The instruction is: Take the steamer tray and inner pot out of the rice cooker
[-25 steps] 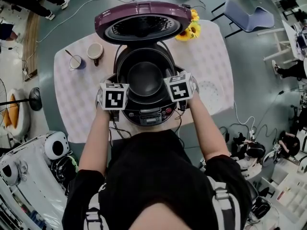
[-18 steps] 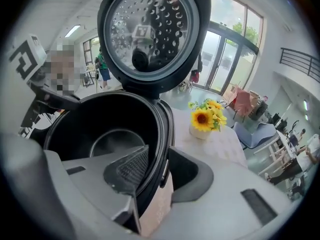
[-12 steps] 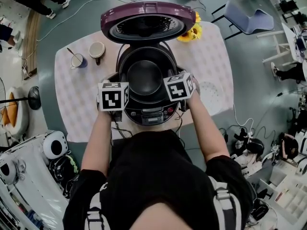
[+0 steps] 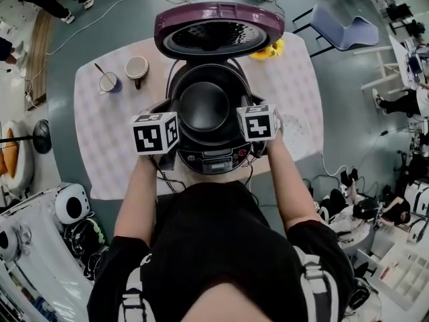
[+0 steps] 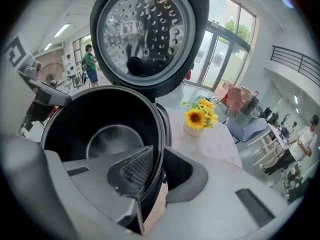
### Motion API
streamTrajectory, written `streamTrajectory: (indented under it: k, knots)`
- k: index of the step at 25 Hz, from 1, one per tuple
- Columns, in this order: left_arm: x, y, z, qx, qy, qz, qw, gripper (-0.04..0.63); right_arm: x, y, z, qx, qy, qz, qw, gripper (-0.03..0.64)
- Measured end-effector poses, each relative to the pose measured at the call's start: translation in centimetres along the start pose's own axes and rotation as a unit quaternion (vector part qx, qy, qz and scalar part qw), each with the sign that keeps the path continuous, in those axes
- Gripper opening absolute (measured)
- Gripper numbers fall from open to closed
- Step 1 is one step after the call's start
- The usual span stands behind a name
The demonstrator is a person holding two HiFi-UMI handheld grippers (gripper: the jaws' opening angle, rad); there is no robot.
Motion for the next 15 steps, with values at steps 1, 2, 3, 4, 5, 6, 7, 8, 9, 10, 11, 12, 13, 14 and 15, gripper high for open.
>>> streamTrajectory:
  k: [1, 2, 3, 4, 5, 6, 7, 8, 9, 10, 11, 12, 13, 14, 15]
  knots:
    - [-0.1, 0.1, 0.0, 0.004, 0.003, -0.002, 1.0, 0.028, 0.0, 0.2, -0.1, 0.0, -0.009, -0.003, 1.0, 0.066]
    - [-0.2, 0.2, -0.1, 0.009, 0.004, -0.006, 0.9999, 0.028, -0.1, 0.5, -0.2, 0.0, -0.017, -0.007, 1.0, 0.064]
    - [-0.4, 0.5, -0.2, 0.013, 0.002, -0.011, 0.9999, 0.028, -0.2, 0.8, -0.4, 0.001, -0.024, -0.012, 1.0, 0.063]
    - [-0.7, 0.7, -0.3, 0.015, -0.001, -0.016, 0.9998, 0.028, -0.4, 1.2, -0.5, 0.0, -0.03, -0.017, 0.999, 0.06]
    - [-0.9, 1.1, -0.5, 0.015, -0.005, -0.021, 0.9996, 0.028, -0.7, 1.7, -0.6, -0.002, -0.037, -0.022, 0.999, 0.06]
    - [-1.1, 1.5, -0.6, 0.016, -0.009, -0.026, 0.9995, 0.028, -1.1, 2.4, -0.6, -0.005, -0.043, -0.027, 0.999, 0.057]
    - [-1.3, 1.9, -0.7, 0.017, -0.009, -0.031, 0.9994, 0.028, -1.4, 3.0, -0.6, -0.007, -0.047, -0.033, 0.998, 0.054]
    - [-1.5, 2.3, -0.7, 0.019, -0.007, -0.036, 0.9991, 0.028, -1.8, 3.7, -0.5, -0.006, -0.048, -0.04, 0.998, 0.054]
    - [-1.8, 2.8, -0.8, 0.023, -0.005, -0.043, 0.9988, 0.028, -2.2, 4.3, -0.5, -0.002, -0.047, -0.048, 0.998, 0.054]
    - [-2.2, 3.2, -0.9, 0.026, -0.005, -0.051, 0.9983, 0.028, -2.5, 4.9, -0.6, 0.003, -0.047, -0.056, 0.997, 0.054]
    - [-2.5, 3.6, -1.1, 0.027, -0.008, -0.058, 0.9979, 0.028, -2.7, 5.4, -0.6, 0.008, -0.049, -0.063, 0.997, 0.054]
    - [-2.7, 4.0, -1.2, 0.026, -0.013, -0.066, 0.9974, 0.028, -2.9, 5.9, -0.6, 0.012, -0.051, -0.07, 0.996, 0.053]
    - [-3.0, 4.5, -1.4, 0.024, -0.02, -0.073, 0.9969, 0.029, -3.1, 6.4, -0.6, 0.015, -0.054, -0.078, 0.995, 0.052]
    - [-3.2, 5.1, -1.6, 0.021, -0.027, -0.081, 0.9961, 0.029, -3.3, 7.1, -0.6, 0.019, -0.056, -0.086, 0.995, 0.051]
    - [-3.5, 5.7, -1.8, 0.016, -0.037, -0.091, 0.995, 0.029, -3.6, 7.8, -0.5, 0.023, -0.056, -0.095, 0.994, 0.051]
Point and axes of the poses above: the fingertips, and each gripper's own axes: y backward along the fingers, z to its left, x out of its underside, the point moved 1 cm from there along y, backward along the fingers, and after that the axes turned 13 degrees about -y, right-handed, at the moved point
